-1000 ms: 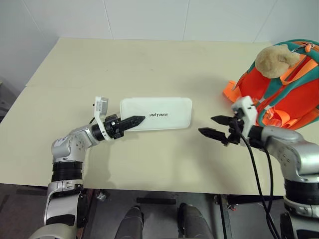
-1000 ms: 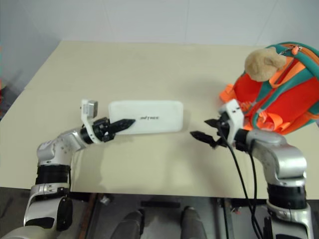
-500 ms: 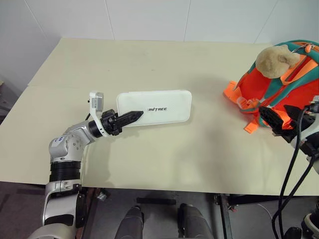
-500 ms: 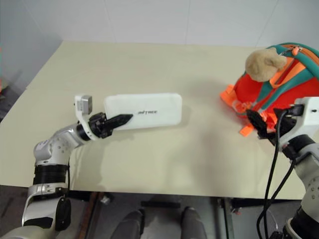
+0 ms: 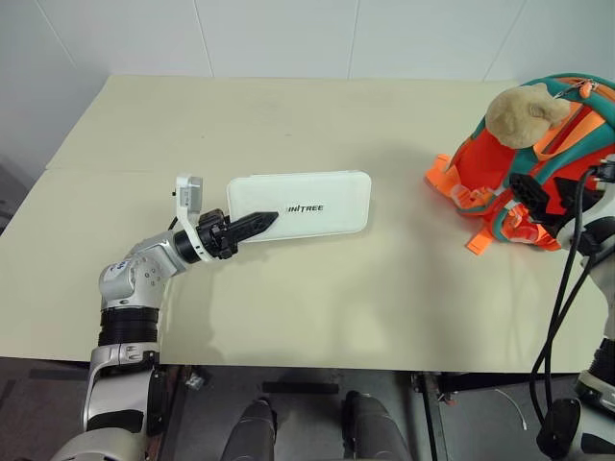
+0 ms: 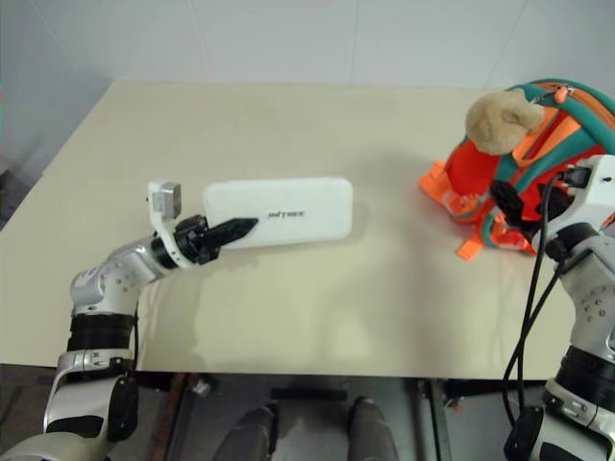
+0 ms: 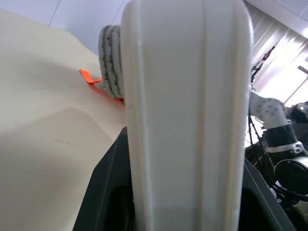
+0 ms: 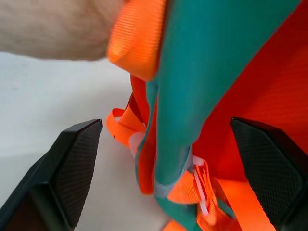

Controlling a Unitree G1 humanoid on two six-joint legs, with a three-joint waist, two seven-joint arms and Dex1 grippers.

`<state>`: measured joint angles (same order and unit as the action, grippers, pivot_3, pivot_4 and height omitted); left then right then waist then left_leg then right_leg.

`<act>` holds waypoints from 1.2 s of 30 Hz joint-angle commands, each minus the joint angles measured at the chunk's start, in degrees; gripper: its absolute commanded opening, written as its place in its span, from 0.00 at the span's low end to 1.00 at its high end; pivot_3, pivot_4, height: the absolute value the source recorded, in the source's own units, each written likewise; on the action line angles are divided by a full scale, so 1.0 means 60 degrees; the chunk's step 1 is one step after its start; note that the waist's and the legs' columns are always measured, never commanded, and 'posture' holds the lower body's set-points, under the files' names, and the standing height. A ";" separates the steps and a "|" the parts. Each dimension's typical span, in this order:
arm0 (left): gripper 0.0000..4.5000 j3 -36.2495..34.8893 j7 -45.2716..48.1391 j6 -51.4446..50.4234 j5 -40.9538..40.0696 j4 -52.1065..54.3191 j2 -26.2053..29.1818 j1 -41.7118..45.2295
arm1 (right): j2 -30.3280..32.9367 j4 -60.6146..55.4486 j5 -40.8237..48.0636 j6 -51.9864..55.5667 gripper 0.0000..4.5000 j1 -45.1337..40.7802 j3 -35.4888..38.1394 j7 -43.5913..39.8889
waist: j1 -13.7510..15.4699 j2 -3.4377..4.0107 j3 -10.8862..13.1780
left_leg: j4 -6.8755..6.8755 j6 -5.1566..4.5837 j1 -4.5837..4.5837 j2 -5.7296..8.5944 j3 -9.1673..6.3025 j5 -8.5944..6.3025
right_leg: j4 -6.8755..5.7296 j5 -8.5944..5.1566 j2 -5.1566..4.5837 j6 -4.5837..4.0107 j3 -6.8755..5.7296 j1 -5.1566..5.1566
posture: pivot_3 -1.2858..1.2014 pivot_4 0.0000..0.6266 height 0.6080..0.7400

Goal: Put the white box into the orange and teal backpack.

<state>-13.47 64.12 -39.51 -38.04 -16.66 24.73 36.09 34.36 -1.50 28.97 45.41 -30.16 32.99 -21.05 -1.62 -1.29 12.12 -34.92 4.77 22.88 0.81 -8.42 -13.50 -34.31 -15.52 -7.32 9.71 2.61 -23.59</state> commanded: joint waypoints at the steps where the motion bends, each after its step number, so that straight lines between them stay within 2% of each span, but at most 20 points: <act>1: 0.31 -0.0325 -0.0069 -0.0023 -0.0452 0.0554 0.0138 -0.0076 | -0.0016 0.0520 -0.0025 -0.0707 1.00 -0.0593 -0.0401 -0.0157 | -0.0018 0.0002 0.0001 | 0.0001 0.0000 0.0002 0.0001 0.0001 0.0000 | 0.0001 0.0000 0.0000 0.0001 0.0002 -0.0002 | 0.52 0.24 1.00; 8: 0.31 -0.0491 -0.0351 -0.0080 -0.0648 0.0920 0.0191 -0.0355 | -0.0348 0.2587 -0.0675 -0.2280 1.00 -0.1525 -0.1246 -0.0053 | -0.0010 0.0003 0.0001 | -0.0001 0.0000 0.0001 -0.0001 0.0001 0.0000 | -0.0002 0.0002 0.0003 0.0003 0.0002 -0.0004 | 0.52 0.24 1.00; 10: 0.31 -0.0502 -0.0418 -0.0094 -0.0703 0.1012 0.0201 -0.0415 | -0.0496 0.2990 -0.0623 -0.2629 0.92 -0.1764 -0.1200 -0.0043 | -0.0008 0.0003 0.0002 | -0.0001 0.0000 0.0001 -0.0001 0.0001 0.0000 | -0.0003 0.0002 0.0003 0.0003 0.0002 -0.0004 | 0.52 0.24 1.00; 11: 0.31 -0.0524 -0.0466 -0.0119 -0.0752 0.1100 0.0229 -0.0464 | -0.0619 0.3102 -0.0592 -0.2910 0.87 -0.1913 -0.1250 -0.0159 | -0.0009 0.0003 0.0002 | -0.0001 0.0000 0.0001 0.0000 0.0001 0.0000 | -0.0002 0.0002 0.0002 0.0003 0.0002 -0.0004 | 0.52 0.24 1.00; 14: 0.31 -0.0662 -0.0550 -0.0172 -0.0829 0.1239 0.0447 -0.0574 | -0.0845 0.2871 -0.0269 -0.2982 0.64 -0.2080 -0.1528 -0.0848 | -0.0061 0.0006 0.0003 | 0.0001 0.0000 0.0002 -0.0003 0.0001 0.0000 | -0.0002 0.0002 0.0005 0.0004 0.0003 -0.0006 | 0.52 0.24 1.00; 20: 0.31 -0.0889 -0.0548 0.0042 -0.0719 0.1014 0.0949 -0.0559 | -0.0920 0.1887 0.0337 -0.2278 0.17 -0.2053 -0.2146 -0.1724 | -0.0144 0.0014 0.0008 | 0.0002 0.0001 0.0001 -0.0006 0.0001 0.0001 | -0.0017 0.0001 0.0010 0.0003 0.0004 -0.0013 | 0.52 0.24 1.00; 22: 0.31 -0.0968 -0.0548 0.0132 -0.0666 0.0916 0.1091 -0.0529 | -0.0960 0.1647 0.0474 -0.2054 0.05 -0.2115 -0.2335 -0.1823 | -0.0139 0.0014 0.0008 | 0.0001 0.0002 0.0000 -0.0006 0.0001 0.0001 | -0.0018 0.0001 0.0009 0.0003 0.0004 -0.0012 | 0.52 0.24 1.00; 26: 0.31 -0.1087 -0.0532 0.0305 -0.0572 0.0711 0.1333 -0.0485 | -0.1082 0.0994 0.1043 -0.1439 0.03 -0.2196 -0.2686 -0.2213 | -0.0160 0.0014 0.0008 | 0.0000 0.0002 0.0000 -0.0007 0.0001 0.0001 | -0.0019 0.0001 0.0010 0.0002 0.0004 -0.0014 | 0.52 0.24 1.00; 31: 0.31 -0.1150 -0.0451 0.0490 -0.0530 0.0424 0.1654 -0.0419 | -0.1271 -0.0341 0.2465 -0.0059 0.03 -0.2197 -0.3017 -0.2758 | -0.0253 0.0016 0.0009 | 0.0009 0.0002 0.0001 -0.0009 0.0001 0.0000 | -0.0019 0.0000 0.0010 0.0000 0.0005 -0.0020 | 0.52 0.24 1.00; 36: 0.31 -0.1327 -0.0365 0.0888 -0.0379 -0.0290 0.2088 -0.0088 | -0.1534 -0.1580 0.5076 0.1892 0.03 -0.2485 -0.2958 -0.3036 | -0.0270 0.0017 0.0010 | 0.0022 0.0001 0.0002 -0.0017 0.0001 0.0000 | -0.0032 -0.0004 0.0016 -0.0006 0.0005 -0.0036 | 0.52 0.24 1.00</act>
<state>-19.42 60.95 -36.14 -40.15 -17.77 35.73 33.91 25.53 -6.02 52.32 53.78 -42.53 14.71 -37.69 -3.24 -1.19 12.18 -34.79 4.78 22.90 0.71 -8.42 -13.50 -34.50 -15.55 -7.22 9.66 2.64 -23.81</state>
